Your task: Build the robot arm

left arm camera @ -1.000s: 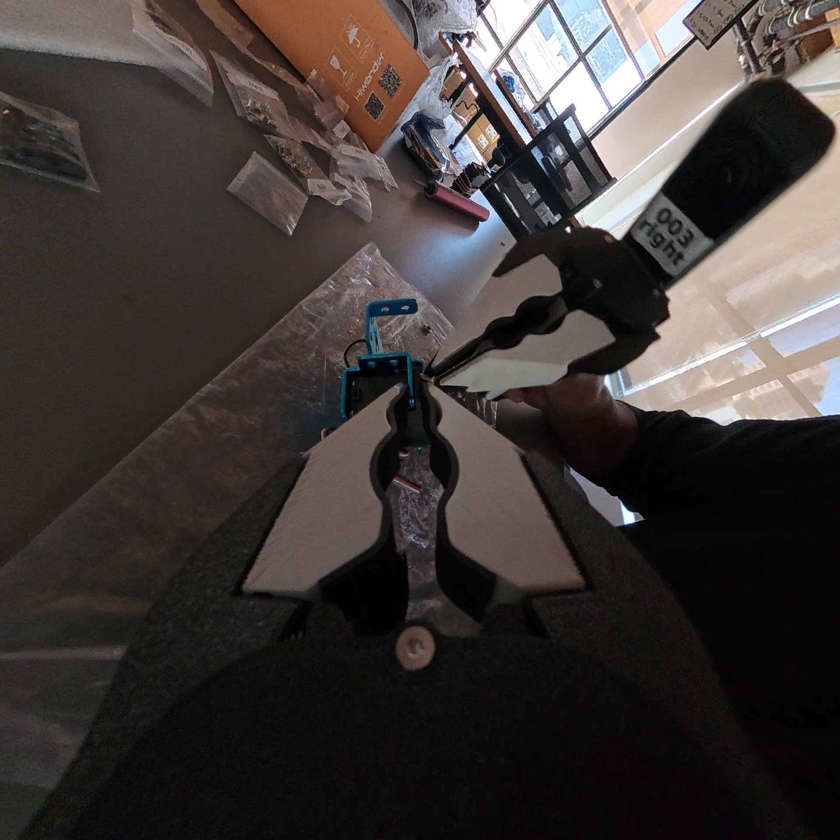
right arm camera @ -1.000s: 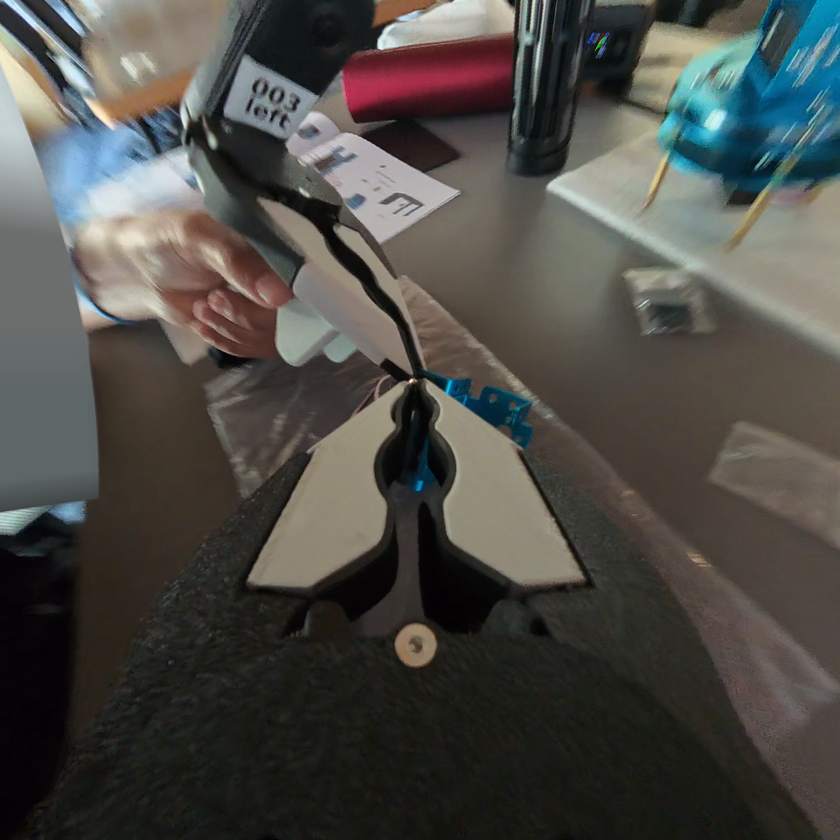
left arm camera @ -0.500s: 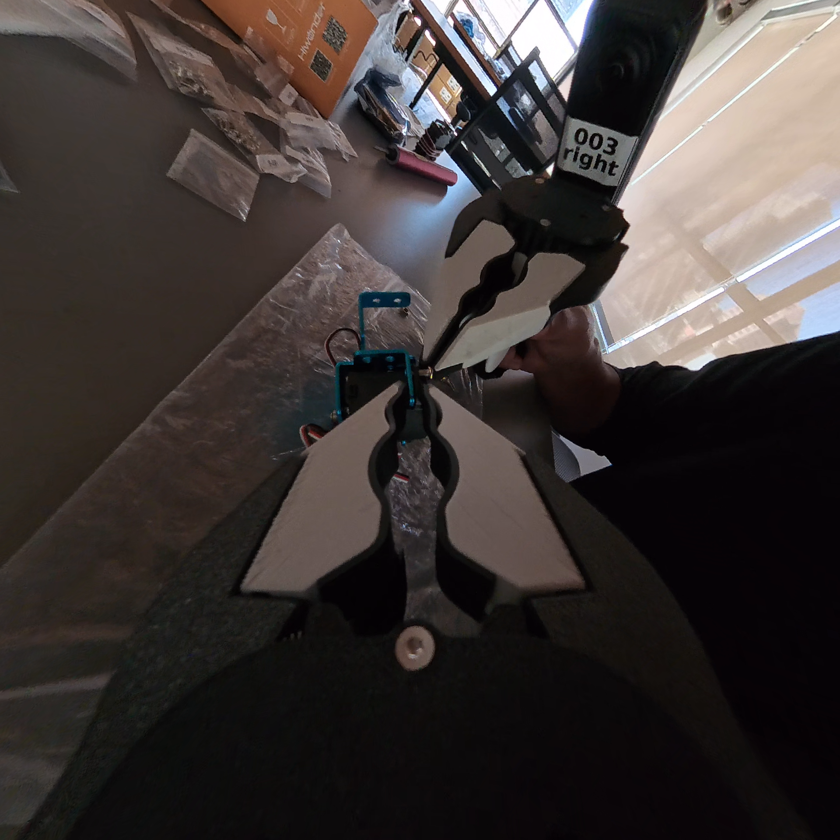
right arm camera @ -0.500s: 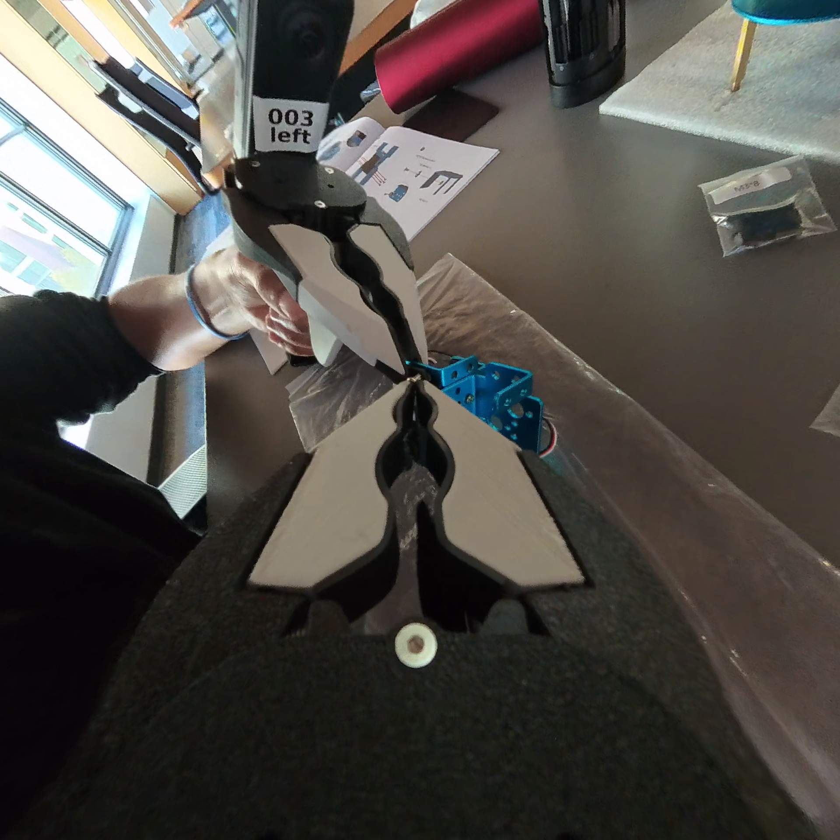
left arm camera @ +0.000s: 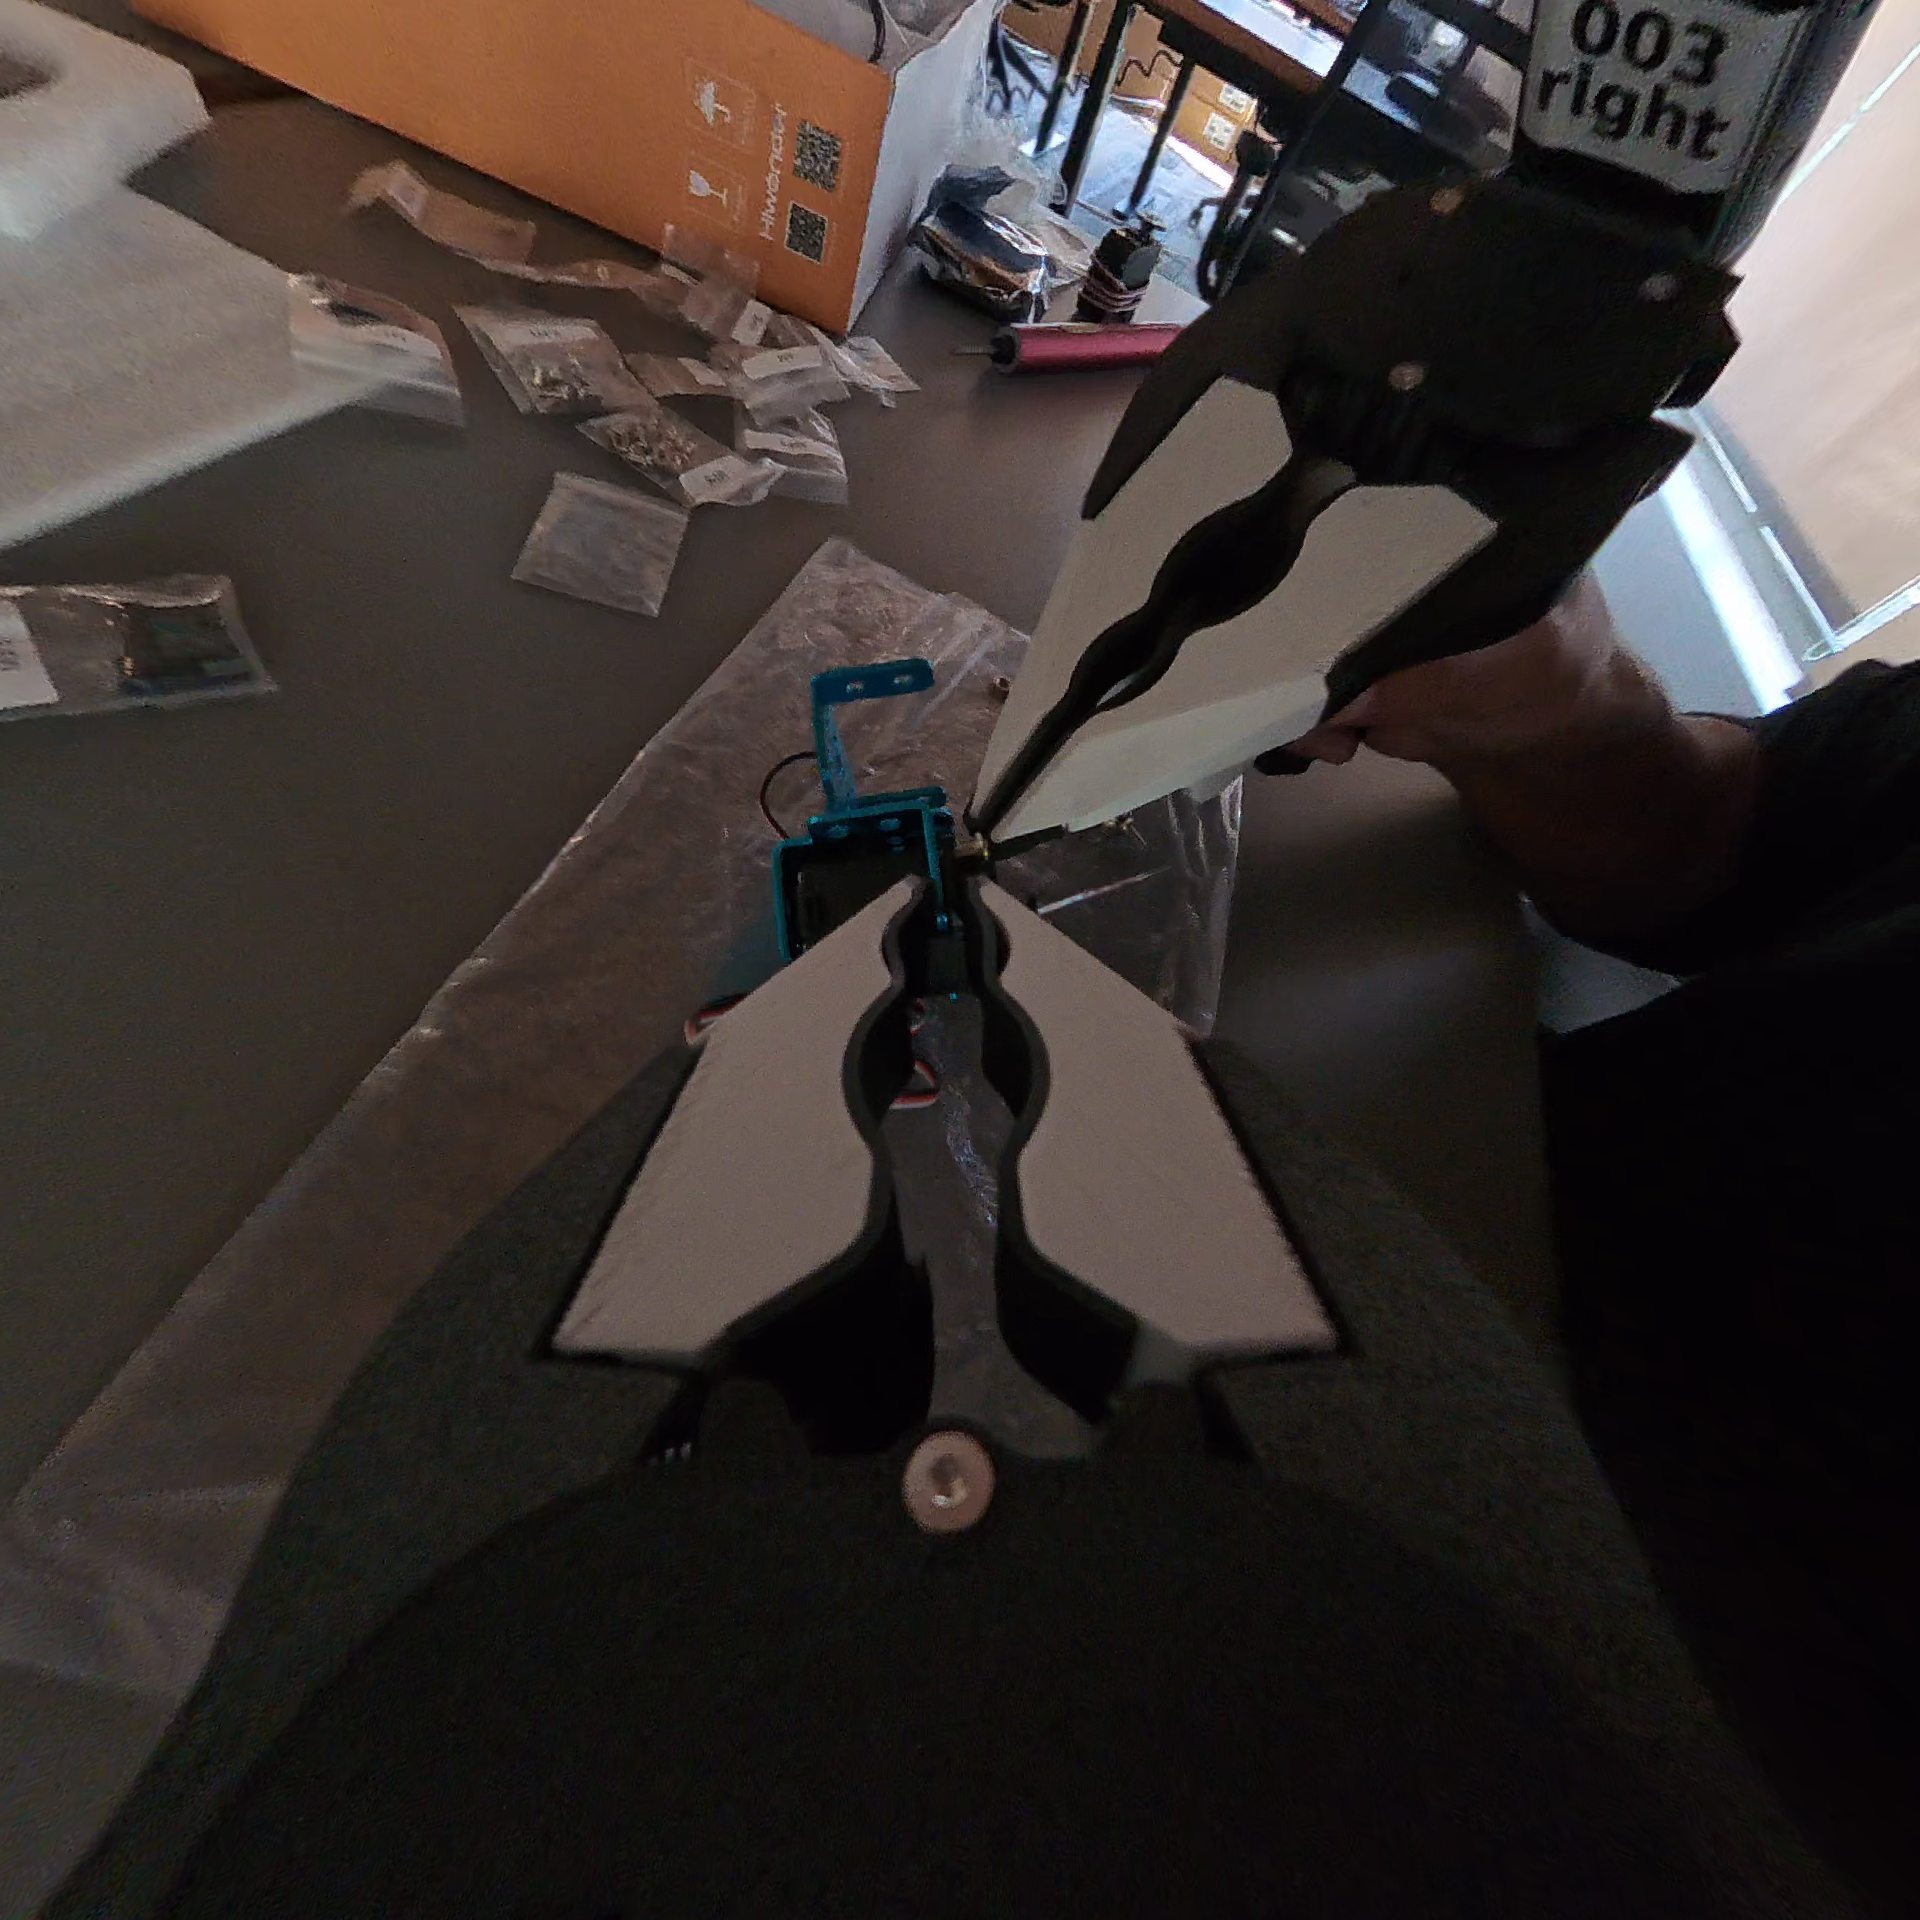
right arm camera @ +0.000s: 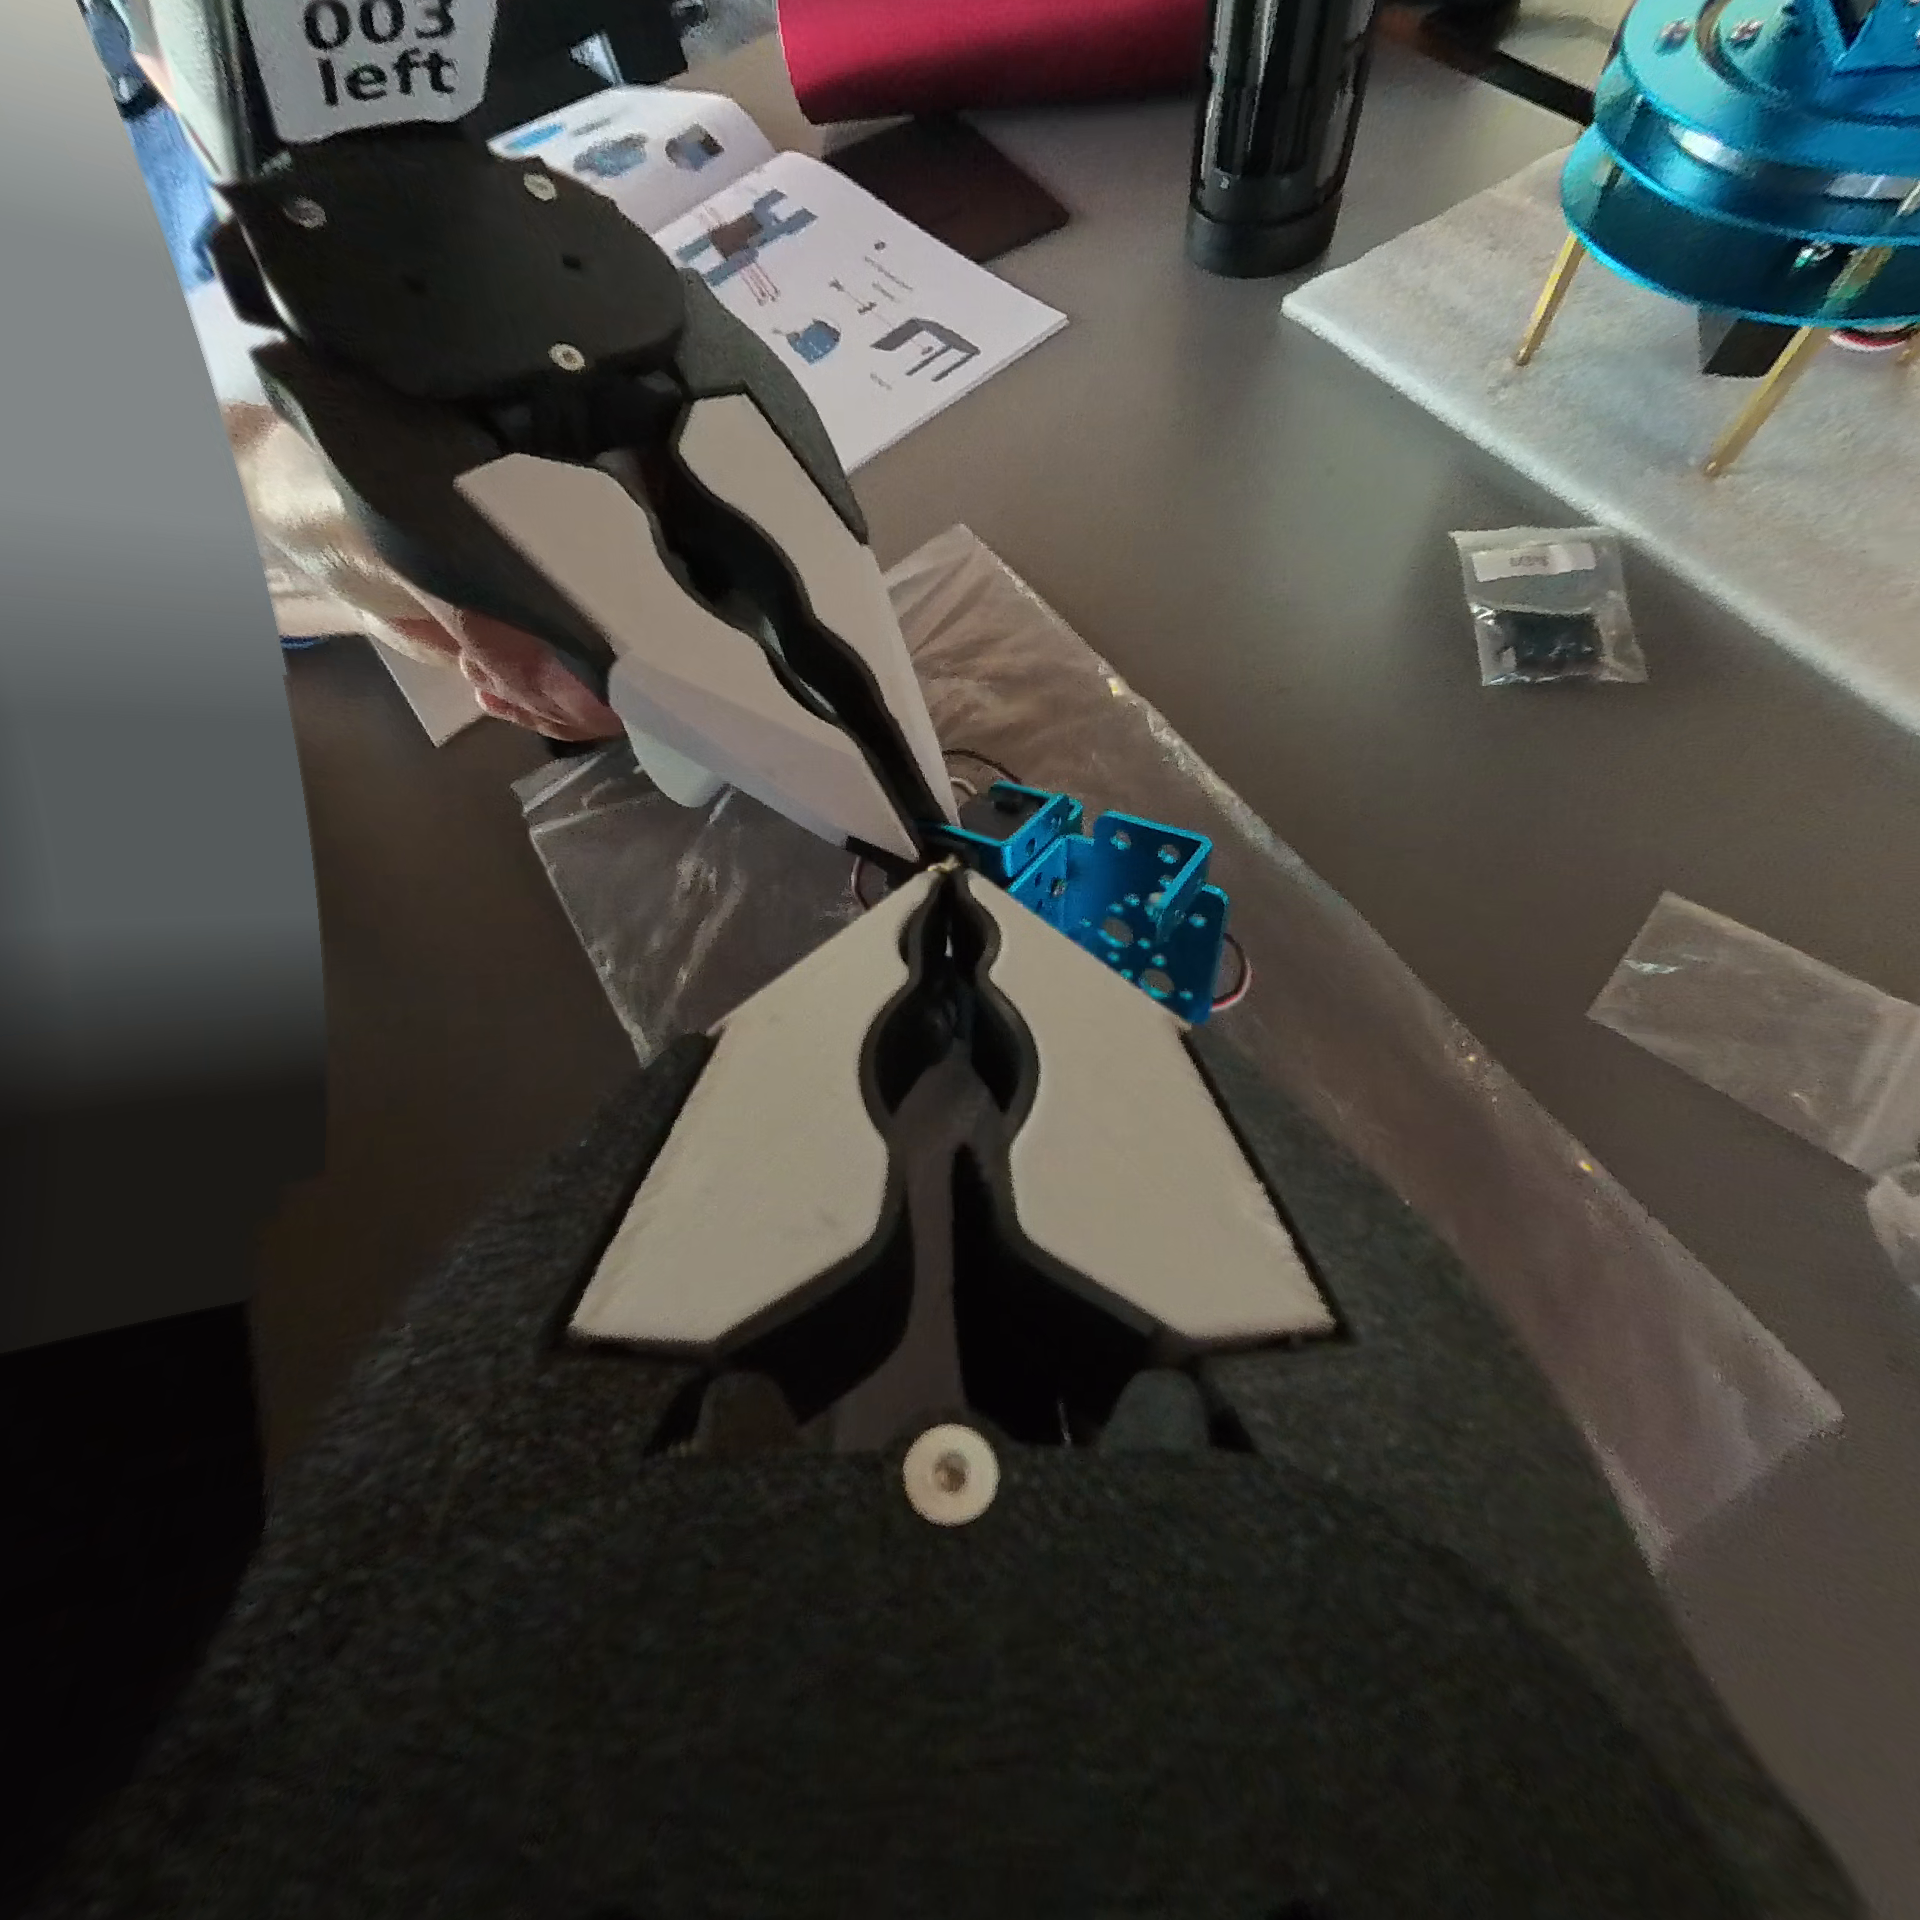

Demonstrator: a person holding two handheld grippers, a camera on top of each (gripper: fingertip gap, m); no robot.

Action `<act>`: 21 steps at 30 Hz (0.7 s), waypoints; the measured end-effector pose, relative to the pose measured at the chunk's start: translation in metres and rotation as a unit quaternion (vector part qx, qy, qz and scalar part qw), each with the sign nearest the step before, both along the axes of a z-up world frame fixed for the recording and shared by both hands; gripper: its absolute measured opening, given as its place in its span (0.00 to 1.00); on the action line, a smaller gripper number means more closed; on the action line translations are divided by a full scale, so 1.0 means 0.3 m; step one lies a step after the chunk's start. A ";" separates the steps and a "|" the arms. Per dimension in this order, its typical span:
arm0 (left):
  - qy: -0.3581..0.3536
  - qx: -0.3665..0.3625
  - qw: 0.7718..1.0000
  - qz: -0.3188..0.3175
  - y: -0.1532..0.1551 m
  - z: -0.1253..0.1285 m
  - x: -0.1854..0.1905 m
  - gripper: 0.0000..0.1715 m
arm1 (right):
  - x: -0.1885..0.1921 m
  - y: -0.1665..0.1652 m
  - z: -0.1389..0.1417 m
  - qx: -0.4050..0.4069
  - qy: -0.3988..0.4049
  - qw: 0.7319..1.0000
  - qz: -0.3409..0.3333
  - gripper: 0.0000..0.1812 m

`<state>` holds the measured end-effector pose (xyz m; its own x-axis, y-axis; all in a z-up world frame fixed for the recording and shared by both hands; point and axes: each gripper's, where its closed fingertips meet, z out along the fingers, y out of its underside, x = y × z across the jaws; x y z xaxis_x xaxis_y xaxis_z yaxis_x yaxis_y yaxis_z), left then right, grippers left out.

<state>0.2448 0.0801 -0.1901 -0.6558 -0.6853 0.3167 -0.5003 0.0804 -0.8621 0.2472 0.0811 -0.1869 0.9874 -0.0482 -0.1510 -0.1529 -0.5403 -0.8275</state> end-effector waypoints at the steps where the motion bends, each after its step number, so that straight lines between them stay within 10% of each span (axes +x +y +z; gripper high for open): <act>1: -0.004 0.005 1.000 0.001 -0.002 -0.002 0.000 0.02 | -0.001 -0.003 -0.005 -0.005 -0.001 1.000 0.003 0.00; 5: -0.017 0.025 1.000 0.001 -0.013 -0.007 -0.006 0.02 | -0.007 -0.017 -0.015 -0.009 0.014 1.000 0.016 0.00; 15: -0.031 0.051 0.998 0.024 -0.017 -0.008 0.004 0.01 | 0.005 -0.022 -0.016 -0.030 -0.247 0.968 0.021 0.00; 21: -0.023 0.041 0.998 0.035 -0.016 -0.009 0.009 0.02 | -0.003 -0.014 -0.006 0.006 -0.150 0.989 0.019 0.00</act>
<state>0.2476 0.0753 -0.1928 -0.6177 -0.7524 0.2288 -0.4679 0.1178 -0.8759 0.2463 0.0768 -0.1887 0.9890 -0.0096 0.1479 0.1204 -0.5307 -0.8390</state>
